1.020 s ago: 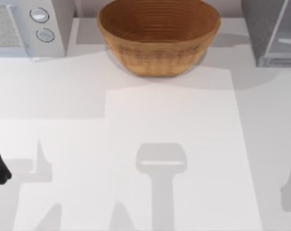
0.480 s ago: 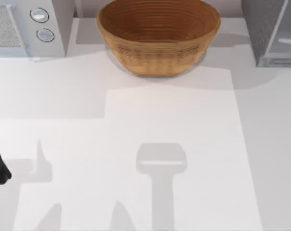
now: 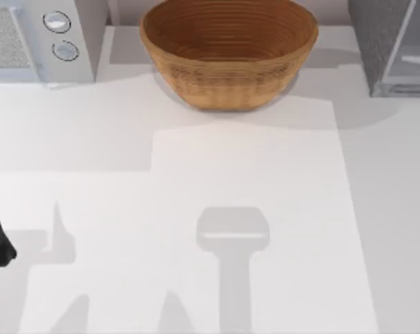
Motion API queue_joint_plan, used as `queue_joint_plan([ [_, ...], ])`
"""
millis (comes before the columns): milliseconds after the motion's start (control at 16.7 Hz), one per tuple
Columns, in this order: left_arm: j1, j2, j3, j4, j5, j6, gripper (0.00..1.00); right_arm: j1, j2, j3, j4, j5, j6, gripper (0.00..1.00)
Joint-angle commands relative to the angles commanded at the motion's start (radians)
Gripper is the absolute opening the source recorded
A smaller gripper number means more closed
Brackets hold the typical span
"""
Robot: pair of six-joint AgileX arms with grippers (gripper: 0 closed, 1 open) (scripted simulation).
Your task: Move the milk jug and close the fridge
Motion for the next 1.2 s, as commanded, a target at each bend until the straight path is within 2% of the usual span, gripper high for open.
queue_joint_plan([
  [180,0.000,0.000,0.000,0.000,0.000,0.000,1.00,-0.061,0.062,0.037,-0.013,-0.043,-0.062,1.00],
  [420,0.000,0.000,0.000,0.000,0.000,0.000,1.00,-0.288,0.293,0.153,-0.052,-0.178,-0.294,1.00],
  [600,0.000,0.000,0.000,0.000,0.000,0.000,1.00,-0.548,0.572,0.261,-0.078,-0.313,-0.573,1.00],
  [840,0.000,0.000,0.000,0.000,0.000,0.000,1.00,-0.942,1.031,0.404,-0.092,-0.513,-1.018,1.00],
  [1200,0.000,0.000,0.000,0.000,0.000,0.000,1.00,-1.484,1.675,0.569,-0.049,-0.789,-1.637,1.00],
])
